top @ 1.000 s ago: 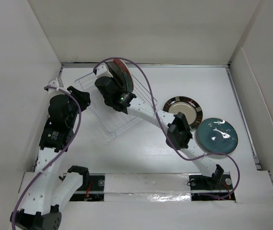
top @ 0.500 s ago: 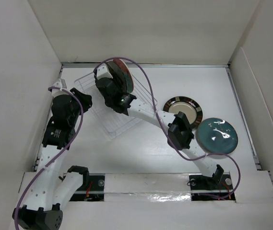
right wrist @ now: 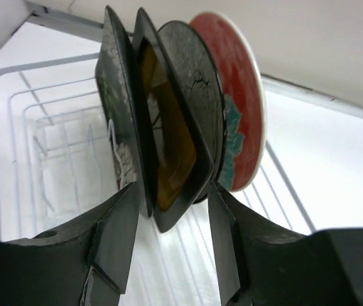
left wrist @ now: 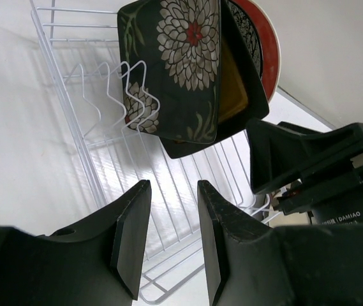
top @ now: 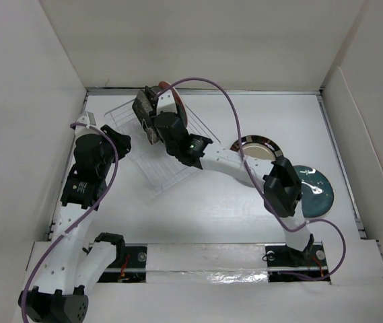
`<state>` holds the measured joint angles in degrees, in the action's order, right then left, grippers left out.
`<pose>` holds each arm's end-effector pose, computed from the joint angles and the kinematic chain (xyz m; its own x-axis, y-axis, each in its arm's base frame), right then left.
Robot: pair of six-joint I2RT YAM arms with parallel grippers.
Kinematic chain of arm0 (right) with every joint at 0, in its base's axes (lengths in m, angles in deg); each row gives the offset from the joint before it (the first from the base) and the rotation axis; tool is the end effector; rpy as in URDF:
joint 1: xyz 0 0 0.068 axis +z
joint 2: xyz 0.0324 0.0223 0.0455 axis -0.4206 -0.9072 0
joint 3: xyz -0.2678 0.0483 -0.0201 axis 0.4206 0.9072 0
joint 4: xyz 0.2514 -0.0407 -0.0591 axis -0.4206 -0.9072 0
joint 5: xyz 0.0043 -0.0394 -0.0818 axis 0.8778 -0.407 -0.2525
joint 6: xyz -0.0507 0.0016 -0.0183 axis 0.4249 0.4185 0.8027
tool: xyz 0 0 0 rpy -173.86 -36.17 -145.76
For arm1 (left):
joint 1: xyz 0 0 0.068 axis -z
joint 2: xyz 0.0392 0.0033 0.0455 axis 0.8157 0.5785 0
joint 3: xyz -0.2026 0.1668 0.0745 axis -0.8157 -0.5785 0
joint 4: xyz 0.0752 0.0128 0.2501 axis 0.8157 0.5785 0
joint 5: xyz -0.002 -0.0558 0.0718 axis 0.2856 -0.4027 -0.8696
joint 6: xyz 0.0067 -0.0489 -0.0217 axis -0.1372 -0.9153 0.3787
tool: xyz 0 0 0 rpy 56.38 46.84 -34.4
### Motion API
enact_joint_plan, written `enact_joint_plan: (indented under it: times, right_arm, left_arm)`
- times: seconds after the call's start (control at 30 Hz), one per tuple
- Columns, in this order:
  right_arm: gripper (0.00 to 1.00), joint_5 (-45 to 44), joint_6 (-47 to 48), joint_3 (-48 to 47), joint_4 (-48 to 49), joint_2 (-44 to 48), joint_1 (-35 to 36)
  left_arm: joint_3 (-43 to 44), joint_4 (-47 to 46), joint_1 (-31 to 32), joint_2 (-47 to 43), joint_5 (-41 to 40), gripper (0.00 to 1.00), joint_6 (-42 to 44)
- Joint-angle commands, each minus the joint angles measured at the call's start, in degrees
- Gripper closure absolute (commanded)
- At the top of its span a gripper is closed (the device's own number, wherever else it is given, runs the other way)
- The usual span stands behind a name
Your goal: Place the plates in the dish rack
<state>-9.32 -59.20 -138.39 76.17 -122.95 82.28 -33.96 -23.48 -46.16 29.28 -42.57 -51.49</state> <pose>0.2876 0.4045 0.3311 -0.1326 -0.1468 -0.9802 -0.2481 0.9624 -0.1106 0.1799 -0.0252 0.3661 -0.2021 -0.5274 -0.8252 -0.0113 0.8438 -0.5366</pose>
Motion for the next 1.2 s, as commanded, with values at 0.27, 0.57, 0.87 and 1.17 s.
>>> enact_joint_plan:
  times: [0.27, 0.57, 0.87, 1.17]
  right_arm:
    - [0.44, 11.1, -14.74, 4.24, 5.02, -0.06, -3.27]
    - [0.52, 13.73, -16.33, 1.78, 3.79, -3.14, -4.94]
    - [0.57, 16.02, -17.73, 3.89, 4.32, -4.19, -4.94]
    - [0.86, 13.56, -14.75, -1.73, 3.97, -8.67, -4.41]
  left_arm:
    - [-0.16, -2.54, -0.49, -0.58, 1.01, 0.68, 0.82]
    - [0.11, -2.54, -0.49, 0.12, 1.45, 0.68, 1.08]
    - [-0.16, -2.45, -0.49, -0.05, 1.71, 0.68, 1.17]
    - [-0.68, -3.07, -0.49, -0.14, 2.24, 0.67, 0.82]
